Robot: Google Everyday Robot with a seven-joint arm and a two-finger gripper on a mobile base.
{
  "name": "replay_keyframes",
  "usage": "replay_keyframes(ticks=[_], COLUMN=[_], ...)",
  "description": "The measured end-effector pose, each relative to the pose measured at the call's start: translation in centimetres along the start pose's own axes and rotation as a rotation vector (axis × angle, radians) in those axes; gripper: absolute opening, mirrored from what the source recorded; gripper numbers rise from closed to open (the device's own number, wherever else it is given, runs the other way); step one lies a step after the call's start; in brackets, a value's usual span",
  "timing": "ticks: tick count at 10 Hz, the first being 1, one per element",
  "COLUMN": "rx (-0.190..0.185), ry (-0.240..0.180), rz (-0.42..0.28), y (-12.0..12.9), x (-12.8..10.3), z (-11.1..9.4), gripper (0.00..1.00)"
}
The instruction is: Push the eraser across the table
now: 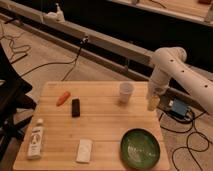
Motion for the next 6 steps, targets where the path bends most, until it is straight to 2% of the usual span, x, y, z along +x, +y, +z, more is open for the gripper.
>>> replay_keyframes(ticks=[3, 5, 6], rx=[0.0, -0.003, 0.0], ry=[0.0, 0.0, -0.026], rz=[0.0, -0.003, -0.017], y=[0.0, 0.1, 0.4], x=[0.0, -0.1, -1.1], z=[0.0, 0.1, 0.6], gripper=[0.06, 0.0, 0.0])
